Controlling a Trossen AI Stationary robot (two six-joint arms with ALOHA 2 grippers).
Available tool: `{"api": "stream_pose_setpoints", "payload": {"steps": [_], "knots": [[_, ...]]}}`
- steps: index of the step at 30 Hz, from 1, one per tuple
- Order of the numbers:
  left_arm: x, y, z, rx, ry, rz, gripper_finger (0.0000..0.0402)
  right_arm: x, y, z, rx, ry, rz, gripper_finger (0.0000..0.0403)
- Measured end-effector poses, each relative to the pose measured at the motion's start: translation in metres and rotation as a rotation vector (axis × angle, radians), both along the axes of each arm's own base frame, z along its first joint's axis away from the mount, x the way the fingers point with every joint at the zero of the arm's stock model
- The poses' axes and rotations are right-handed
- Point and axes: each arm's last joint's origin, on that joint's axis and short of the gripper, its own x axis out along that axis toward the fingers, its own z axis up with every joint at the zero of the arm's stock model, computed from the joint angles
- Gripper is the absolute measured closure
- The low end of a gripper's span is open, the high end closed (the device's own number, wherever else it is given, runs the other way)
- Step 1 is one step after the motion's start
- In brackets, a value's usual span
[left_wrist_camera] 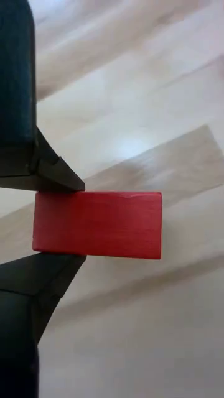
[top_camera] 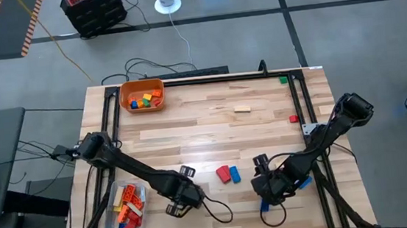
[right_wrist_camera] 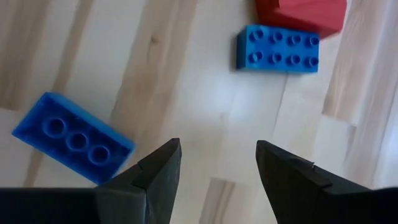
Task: Sort blocks by size
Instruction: Put the large red block into the transparent bin
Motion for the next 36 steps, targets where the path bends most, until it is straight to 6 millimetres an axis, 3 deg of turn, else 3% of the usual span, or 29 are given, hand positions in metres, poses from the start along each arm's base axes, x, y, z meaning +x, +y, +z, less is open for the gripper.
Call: {"api": "stream_pose_setpoints", "payload": {"steps": [5, 11, 15, 21, 24, 29, 32, 36], "knots": [[-0.029, 0.007, 0.053, -0.222, 0.201, 0.25, 0.0279, -0.003, -0.004, -0.001, -0.03, 0.027, -0.039, 0.0163], [-0.097, 0.012, 0.079, -0.175, 0.422, 0.576, 0.0279, -0.009, -0.004, -0.002, -0.049, 0.05, -0.085, 0.0163], [-0.138, 0.012, 0.075, -0.229, 0.508, 0.706, 0.0279, -0.015, -0.002, -0.002, -0.107, 0.052, -0.07, 0.0163], [-0.182, 0.026, 0.043, -0.195, 0.613, 1.009, 0.0273, -0.019, -0.003, -0.002, -0.163, 0.058, -0.074, 0.0163], [-0.191, 0.032, 0.038, -0.24, 0.651, 1.083, 0.0215, -0.02, -0.005, 0.0, -0.162, 0.058, -0.078, 0.0163], [-0.192, 0.035, 0.047, -0.339, 0.63, 1.136, 0.0115, -0.023, -0.012, 0.014, -0.131, 0.025, -0.092, 0.0163], [-0.186, 0.035, 0.059, -0.429, 0.593, 1.15, 0.0093, -0.029, -0.017, 0.027, -0.104, -0.001, -0.102, 0.0163], [-0.171, 0.036, 0.079, -0.502, 0.386, 1.136, 0.0094, -0.035, -0.022, 0.044, -0.037, -0.07, -0.116, 0.0163]]}}
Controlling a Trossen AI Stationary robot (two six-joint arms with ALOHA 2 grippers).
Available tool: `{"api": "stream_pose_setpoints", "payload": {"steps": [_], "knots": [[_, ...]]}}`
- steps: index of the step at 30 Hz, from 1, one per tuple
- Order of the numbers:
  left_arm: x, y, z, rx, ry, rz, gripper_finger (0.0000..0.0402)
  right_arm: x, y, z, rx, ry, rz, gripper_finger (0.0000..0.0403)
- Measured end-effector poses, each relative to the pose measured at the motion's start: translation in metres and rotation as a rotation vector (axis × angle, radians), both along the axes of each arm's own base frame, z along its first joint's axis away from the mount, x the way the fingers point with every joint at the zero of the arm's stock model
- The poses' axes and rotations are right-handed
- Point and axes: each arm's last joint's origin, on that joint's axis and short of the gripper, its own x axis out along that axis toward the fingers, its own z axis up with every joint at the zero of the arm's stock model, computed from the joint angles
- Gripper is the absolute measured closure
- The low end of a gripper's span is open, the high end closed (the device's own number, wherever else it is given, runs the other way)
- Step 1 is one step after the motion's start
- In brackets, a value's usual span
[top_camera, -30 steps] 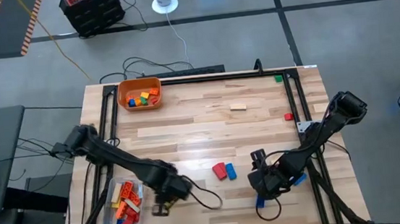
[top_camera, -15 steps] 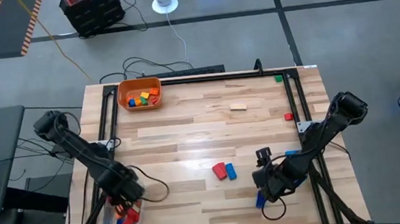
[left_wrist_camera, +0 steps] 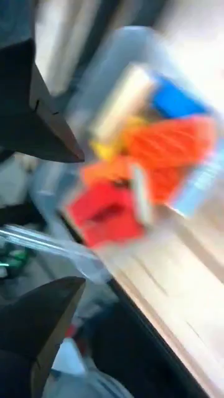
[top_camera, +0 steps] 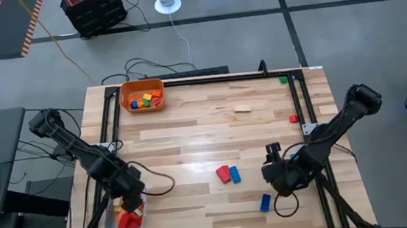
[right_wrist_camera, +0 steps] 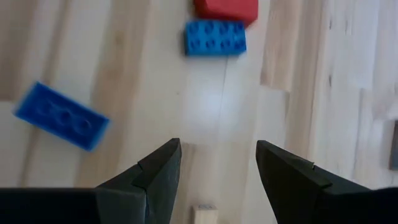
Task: Sort blocks by size
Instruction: Put the large red block into the transparent bin
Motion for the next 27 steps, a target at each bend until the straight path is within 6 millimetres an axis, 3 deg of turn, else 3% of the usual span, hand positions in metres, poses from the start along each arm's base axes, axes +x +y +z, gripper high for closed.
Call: {"api": "stream_pose_setpoints", "payload": {"steps": [6, 12, 16, 21, 27], "knots": [[0.03, 0.015, 0.003, 0.289, -0.294, -0.039, 0.0104, 0.012, 0.018, -0.004, 0.039, -0.084, 0.123, 0.0163], [0.087, 0.024, -0.023, 0.536, -0.49, -0.309, 0.0105, 0.034, 0.018, -0.02, 0.044, -0.094, 0.066, 0.0163], [0.13, 0.021, -0.051, 0.573, -0.598, -0.449, 0.0105, 0.043, 0.009, -0.027, 0.034, -0.075, 0.018, 0.0163], [0.176, 0.017, -0.083, 0.591, -0.646, -0.452, 0.0105, 0.05, -0.002, -0.033, 0.037, -0.027, -0.029, 0.0163], [0.21, 0.01, -0.111, 0.559, -0.63, -0.426, 0.0105, 0.049, -0.004, -0.031, 0.042, -0.028, -0.045, 0.0163]]}}
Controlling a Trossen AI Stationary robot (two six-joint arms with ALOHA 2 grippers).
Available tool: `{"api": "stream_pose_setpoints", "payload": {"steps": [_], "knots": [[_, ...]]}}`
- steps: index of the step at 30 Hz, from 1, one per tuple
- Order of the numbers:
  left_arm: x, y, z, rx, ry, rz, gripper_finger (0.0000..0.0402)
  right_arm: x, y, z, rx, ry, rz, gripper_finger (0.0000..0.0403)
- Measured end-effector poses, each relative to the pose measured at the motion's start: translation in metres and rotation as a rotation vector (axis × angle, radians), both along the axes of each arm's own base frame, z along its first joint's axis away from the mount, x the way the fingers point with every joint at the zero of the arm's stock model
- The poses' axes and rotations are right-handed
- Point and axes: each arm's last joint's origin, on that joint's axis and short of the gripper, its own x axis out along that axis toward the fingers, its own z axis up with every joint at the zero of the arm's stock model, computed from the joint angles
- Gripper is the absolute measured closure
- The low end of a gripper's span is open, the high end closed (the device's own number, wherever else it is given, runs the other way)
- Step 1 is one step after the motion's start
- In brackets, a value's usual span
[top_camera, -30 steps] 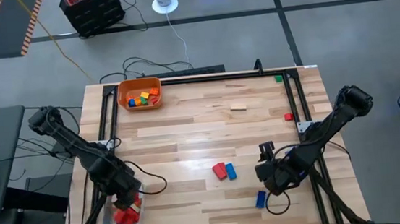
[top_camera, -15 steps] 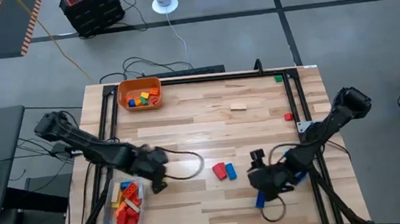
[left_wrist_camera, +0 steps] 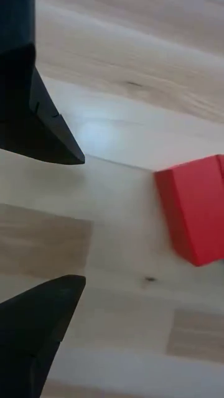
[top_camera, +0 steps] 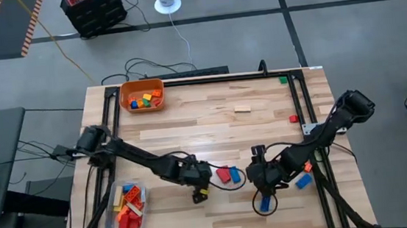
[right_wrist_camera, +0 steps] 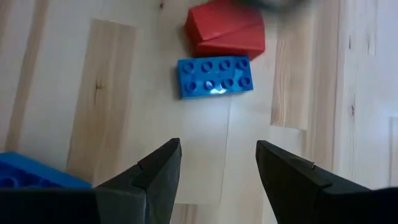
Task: Sort blocks by size
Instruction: Put the large red block into the transparent bin
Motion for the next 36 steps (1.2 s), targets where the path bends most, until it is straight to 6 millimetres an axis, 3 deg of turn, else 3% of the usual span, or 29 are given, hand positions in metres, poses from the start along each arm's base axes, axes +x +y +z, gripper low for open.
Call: {"api": "stream_pose_setpoints", "payload": {"steps": [5, 12, 22, 30, 36], "knots": [[0.019, -0.002, 0.005, 0.095, -0.081, -0.081, 0.0105, -0.004, 0.007, 0.001, -0.014, -0.003, 0.064, 0.0163], [0.029, -0.007, 0.016, 0.272, -0.211, -0.315, 0.0104, -0.005, 0.009, 0.001, -0.017, -0.002, 0.07, 0.0163], [0.04, 0.011, 0.017, 0.153, -0.281, -0.439, 0.0104, -0.004, 0.007, 0.001, -0.022, -0.006, 0.072, 0.0163], [0.05, 0.009, -0.016, 0.101, -0.224, -0.476, 0.0104, -0.002, 0.008, 0.001, -0.021, -0.021, 0.08, 0.0163], [0.051, 0.012, -0.019, 0.118, -0.183, -0.422, 0.0104, -0.002, 0.008, 0.001, -0.025, -0.019, 0.083, 0.0163]]}}
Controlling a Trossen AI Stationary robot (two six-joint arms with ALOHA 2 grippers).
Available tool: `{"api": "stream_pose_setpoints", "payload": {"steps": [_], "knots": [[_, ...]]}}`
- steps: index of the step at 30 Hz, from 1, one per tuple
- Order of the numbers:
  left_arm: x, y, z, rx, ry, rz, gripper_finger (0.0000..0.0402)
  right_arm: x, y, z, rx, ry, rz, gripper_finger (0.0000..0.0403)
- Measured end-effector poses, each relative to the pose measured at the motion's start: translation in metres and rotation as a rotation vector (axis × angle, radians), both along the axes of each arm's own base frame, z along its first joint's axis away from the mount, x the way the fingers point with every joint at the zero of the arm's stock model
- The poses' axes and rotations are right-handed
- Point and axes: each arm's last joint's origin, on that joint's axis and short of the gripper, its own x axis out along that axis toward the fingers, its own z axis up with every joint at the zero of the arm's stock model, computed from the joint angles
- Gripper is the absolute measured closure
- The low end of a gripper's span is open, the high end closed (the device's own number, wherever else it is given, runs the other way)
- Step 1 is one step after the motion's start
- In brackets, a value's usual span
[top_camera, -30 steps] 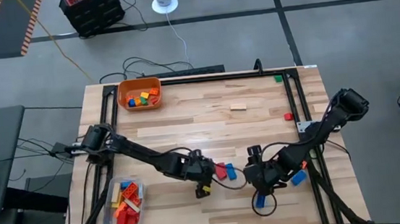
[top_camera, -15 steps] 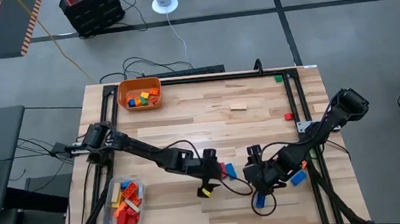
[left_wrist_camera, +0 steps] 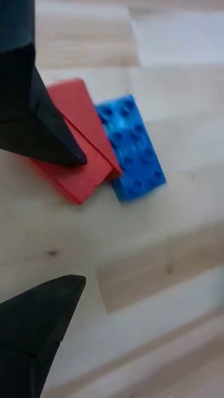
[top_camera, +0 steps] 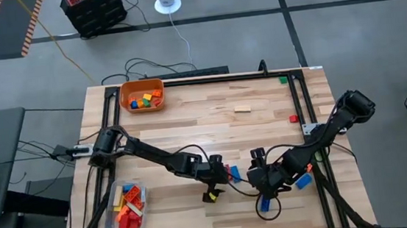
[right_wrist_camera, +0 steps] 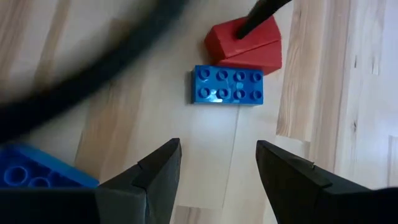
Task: Sort blocks by size
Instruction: Put the large red block into the transparent bin
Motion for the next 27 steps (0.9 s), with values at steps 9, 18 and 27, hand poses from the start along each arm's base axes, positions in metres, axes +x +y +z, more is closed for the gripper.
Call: {"api": "stream_pose_setpoints", "payload": {"steps": [9, 18, 27], "knots": [[-0.019, 0.024, 0.0, 0.059, 0.227, 0.209, 0.0104, -0.001, -0.001, -0.001, -0.009, 0.011, -0.01, 0.0163], [-0.046, 0.034, 0.051, 0.215, 0.221, 0.135, 0.0104, 0.003, -0.004, 0.002, -0.014, -0.021, -0.044, 0.0163], [-0.049, 0.044, 0.026, 0.394, 0.389, -0.015, 0.0104, 0.002, -0.005, -0.001, -0.024, 0.008, -0.016, 0.0163]]}}
